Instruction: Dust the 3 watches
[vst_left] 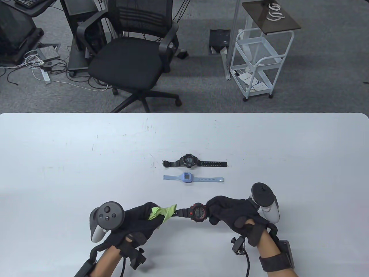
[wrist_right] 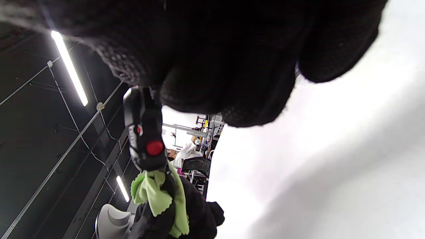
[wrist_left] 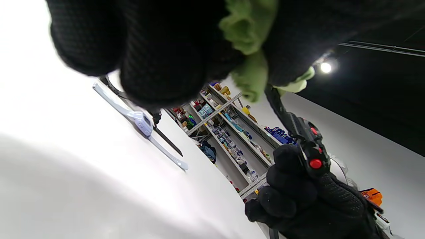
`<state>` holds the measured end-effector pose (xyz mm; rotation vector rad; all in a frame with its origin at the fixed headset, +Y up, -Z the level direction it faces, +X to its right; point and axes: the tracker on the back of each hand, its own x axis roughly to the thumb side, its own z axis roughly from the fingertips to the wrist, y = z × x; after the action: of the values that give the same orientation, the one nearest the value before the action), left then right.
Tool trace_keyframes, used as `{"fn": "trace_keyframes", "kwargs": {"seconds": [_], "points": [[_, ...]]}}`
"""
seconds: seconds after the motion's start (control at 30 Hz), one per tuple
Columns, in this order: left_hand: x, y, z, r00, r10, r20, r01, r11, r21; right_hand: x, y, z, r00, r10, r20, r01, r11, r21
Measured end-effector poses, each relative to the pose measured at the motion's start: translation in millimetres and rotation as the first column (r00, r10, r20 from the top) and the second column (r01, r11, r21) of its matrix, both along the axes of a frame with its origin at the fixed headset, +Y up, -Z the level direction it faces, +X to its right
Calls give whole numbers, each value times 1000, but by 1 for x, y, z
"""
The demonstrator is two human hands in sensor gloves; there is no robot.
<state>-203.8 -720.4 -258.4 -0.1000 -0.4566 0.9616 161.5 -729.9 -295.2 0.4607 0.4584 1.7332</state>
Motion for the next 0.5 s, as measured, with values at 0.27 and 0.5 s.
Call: {"fn": "trace_keyframes", "kwargs": {"seconds": [0.27,0.5], "points": [[-1,1,0,1000,-13,-11,13,1000,5,1,1,0,1000,-1,-3,1,1000,7],[-1,-3,-1,1000,6,-13,-6,1000,-25,1,2,0,1000,-14,-10,14,1000,11]]}}
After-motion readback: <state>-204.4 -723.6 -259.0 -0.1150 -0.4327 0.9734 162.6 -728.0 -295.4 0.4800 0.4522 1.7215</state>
